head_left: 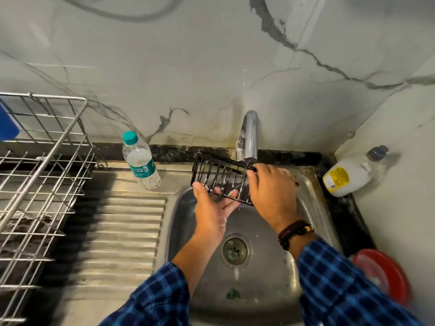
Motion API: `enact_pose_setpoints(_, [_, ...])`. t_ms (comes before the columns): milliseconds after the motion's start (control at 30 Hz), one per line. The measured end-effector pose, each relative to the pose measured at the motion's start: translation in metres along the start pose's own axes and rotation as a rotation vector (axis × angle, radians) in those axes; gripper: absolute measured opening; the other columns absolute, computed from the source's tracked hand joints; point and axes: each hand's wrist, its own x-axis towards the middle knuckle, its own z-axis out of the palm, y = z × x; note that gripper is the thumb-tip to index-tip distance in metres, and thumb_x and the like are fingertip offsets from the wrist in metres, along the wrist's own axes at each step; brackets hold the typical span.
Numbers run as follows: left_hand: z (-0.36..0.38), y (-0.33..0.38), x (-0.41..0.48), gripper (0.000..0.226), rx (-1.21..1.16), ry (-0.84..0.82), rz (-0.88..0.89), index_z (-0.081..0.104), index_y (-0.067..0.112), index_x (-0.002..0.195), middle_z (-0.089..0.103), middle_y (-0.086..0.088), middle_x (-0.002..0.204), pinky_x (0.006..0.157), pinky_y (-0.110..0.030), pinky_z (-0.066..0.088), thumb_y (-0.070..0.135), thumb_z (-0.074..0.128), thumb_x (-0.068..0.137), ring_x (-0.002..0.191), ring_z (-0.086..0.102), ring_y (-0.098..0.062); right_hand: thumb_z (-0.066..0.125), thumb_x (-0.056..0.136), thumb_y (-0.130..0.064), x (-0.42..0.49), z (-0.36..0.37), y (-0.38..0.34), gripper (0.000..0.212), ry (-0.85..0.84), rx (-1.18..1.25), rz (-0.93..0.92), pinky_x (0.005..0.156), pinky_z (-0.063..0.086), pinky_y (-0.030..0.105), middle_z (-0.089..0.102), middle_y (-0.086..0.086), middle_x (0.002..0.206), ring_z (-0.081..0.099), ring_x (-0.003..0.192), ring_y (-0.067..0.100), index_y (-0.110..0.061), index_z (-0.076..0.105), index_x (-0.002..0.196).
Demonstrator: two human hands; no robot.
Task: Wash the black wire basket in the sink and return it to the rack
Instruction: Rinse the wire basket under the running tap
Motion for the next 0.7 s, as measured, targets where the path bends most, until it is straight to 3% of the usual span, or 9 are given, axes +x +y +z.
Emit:
enact_pose_setpoints(100, [-0.001, -0.008, -0.008, 0.070, 0.053, -0.115, -0.079, 0.033, 0.021, 0.149, 0.054, -0.015, 0.130, 0.087, -0.054, 0.059, 0.067, 0.027, 0.097, 0.103, 0.069, -0.037, 0.034, 0.105, -0.037, 0.011, -0.005, -0.037, 0.034, 0.057, 0.017, -0.156, 0.058, 0.050, 0.029, 0.067, -0.002, 0.078, 0.062, 0.065, 0.014, -0.017, 0.062, 0.105])
enact_pose_setpoints(167, [-0.007, -0.009, -0.009, 0.075, 0.008, -0.165, -0.131, 0.019, 0.025, 0.158, 0.037, -0.018, 0.155, 0.084, -0.051, 0.060, 0.068, 0.023, 0.097, 0.112, 0.067, -0.041, 0.035, 0.106, -0.035, 0.020, -0.007, -0.046, 0.032, 0.046, -0.012, -0.249, 0.049, 0.050, 0.029, 0.066, -0.002, 0.073, 0.062, 0.060, 0.016, -0.017, 0.061, 0.101])
enact_pose_setpoints(233, [-0.009, -0.004, -0.011, 0.068, -0.064, -0.189, -0.192, 0.037, 0.026, 0.149, 0.043, -0.018, 0.151, 0.085, -0.056, 0.059, 0.068, 0.025, 0.097, 0.115, 0.064, -0.048, 0.042, 0.105, -0.039, 0.026, -0.010, -0.040, 0.028, 0.022, -0.042, -0.282, 0.041, 0.042, 0.027, 0.062, -0.002, 0.062, 0.058, 0.050, 0.018, -0.018, 0.059, 0.098])
enact_pose_setpoints(300, [-0.009, 0.004, -0.011, 0.057, -0.054, -0.145, -0.209, 0.061, 0.022, 0.117, 0.061, -0.018, 0.133, 0.086, -0.060, 0.057, 0.065, 0.028, 0.099, 0.110, 0.065, -0.051, 0.051, 0.101, -0.041, 0.030, -0.013, -0.029, 0.027, 0.037, -0.055, -0.270, 0.036, 0.030, 0.021, 0.045, -0.003, 0.047, 0.039, 0.036, 0.017, -0.017, 0.062, 0.097])
enact_pose_setpoints(333, [-0.011, 0.008, -0.012, 0.055, -0.018, -0.088, -0.198, 0.063, 0.021, 0.108, 0.065, -0.020, 0.126, 0.083, -0.059, 0.058, 0.063, 0.029, 0.100, 0.103, 0.068, -0.050, 0.052, 0.099, -0.042, 0.031, -0.015, -0.024, 0.028, 0.043, -0.061, -0.265, 0.035, 0.028, 0.020, 0.034, -0.005, 0.044, 0.031, 0.034, 0.015, -0.017, 0.063, 0.098])
enact_pose_setpoints(400, [-0.020, 0.015, -0.015, 0.050, 0.111, 0.085, -0.136, 0.061, 0.017, 0.112, 0.069, -0.021, 0.120, 0.076, -0.051, 0.061, 0.056, 0.031, 0.104, 0.092, 0.072, -0.042, 0.046, 0.098, -0.044, 0.033, -0.017, -0.016, 0.033, 0.033, -0.068, -0.288, 0.033, 0.033, 0.020, 0.020, -0.008, 0.045, 0.028, 0.033, 0.014, -0.017, 0.064, 0.099])
enact_pose_setpoints(500, [-0.037, 0.030, -0.018, 0.040, 0.492, 0.216, 0.146, 0.053, 0.023, 0.130, 0.067, -0.009, 0.126, 0.086, -0.044, 0.057, 0.046, 0.031, 0.107, 0.105, 0.069, -0.029, 0.041, 0.099, -0.050, 0.033, -0.022, -0.012, 0.036, -0.034, -0.049, -0.401, 0.041, 0.048, 0.026, 0.037, -0.007, 0.051, 0.041, 0.040, 0.013, -0.020, 0.061, 0.096])
enact_pose_setpoints(600, [-0.017, 0.061, -0.013, 0.036, 0.998, -0.101, 0.680, 0.056, 0.027, 0.135, 0.059, 0.003, 0.139, 0.107, -0.032, 0.044, 0.037, 0.034, 0.108, 0.127, 0.054, -0.010, 0.034, 0.103, -0.053, 0.036, -0.029, -0.019, 0.036, -0.193, -0.047, -0.483, 0.059, 0.056, 0.032, 0.064, -0.001, 0.077, 0.064, 0.067, 0.019, -0.025, 0.056, 0.106])
enact_pose_setpoints(700, [0.013, 0.084, 0.003, 0.044, 1.612, -0.340, 0.821, 0.071, 0.018, 0.109, 0.073, -0.003, 0.113, 0.117, -0.036, 0.032, 0.038, 0.031, 0.108, 0.118, 0.061, -0.013, 0.036, 0.102, -0.053, 0.037, -0.031, -0.026, 0.035, -0.205, 0.024, -0.489, 0.071, 0.059, 0.034, 0.070, -0.002, 0.091, 0.069, 0.081, 0.018, -0.031, 0.057, 0.120])
